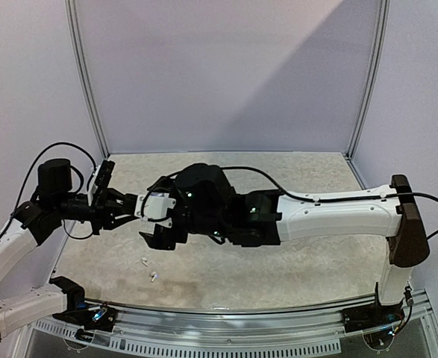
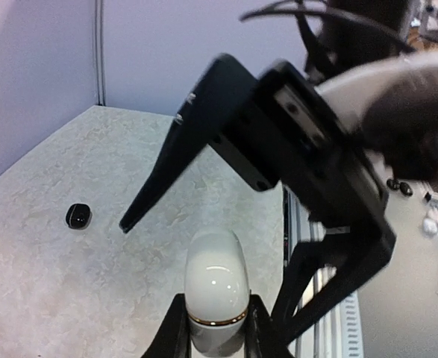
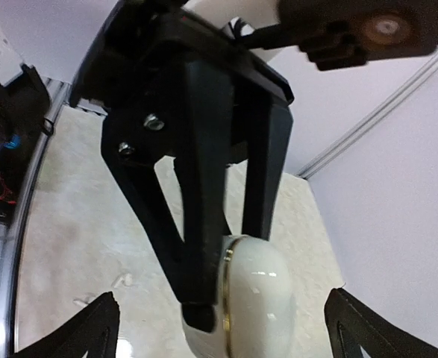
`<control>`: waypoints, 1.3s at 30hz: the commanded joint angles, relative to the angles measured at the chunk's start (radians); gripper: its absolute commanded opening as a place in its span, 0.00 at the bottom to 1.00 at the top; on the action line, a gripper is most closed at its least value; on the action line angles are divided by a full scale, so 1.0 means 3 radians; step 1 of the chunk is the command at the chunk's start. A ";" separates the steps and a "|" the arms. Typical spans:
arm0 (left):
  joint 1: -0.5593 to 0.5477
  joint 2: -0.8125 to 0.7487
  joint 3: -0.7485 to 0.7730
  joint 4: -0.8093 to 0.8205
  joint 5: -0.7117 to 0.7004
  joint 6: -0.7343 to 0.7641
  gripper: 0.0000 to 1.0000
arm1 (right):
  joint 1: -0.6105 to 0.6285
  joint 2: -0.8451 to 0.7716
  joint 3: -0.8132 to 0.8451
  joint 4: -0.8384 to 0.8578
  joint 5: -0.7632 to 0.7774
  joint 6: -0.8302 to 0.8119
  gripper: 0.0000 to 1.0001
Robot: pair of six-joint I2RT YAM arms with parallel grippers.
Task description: Insert the wireless bluetooth earbuds into the charging case
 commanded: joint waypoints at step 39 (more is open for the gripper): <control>-0.0015 -0.0024 0.0144 -0.0879 0.0140 0.1146 0.59 | -0.0328 -0.0001 0.0369 -0.0874 -0.1627 0.1515 0.15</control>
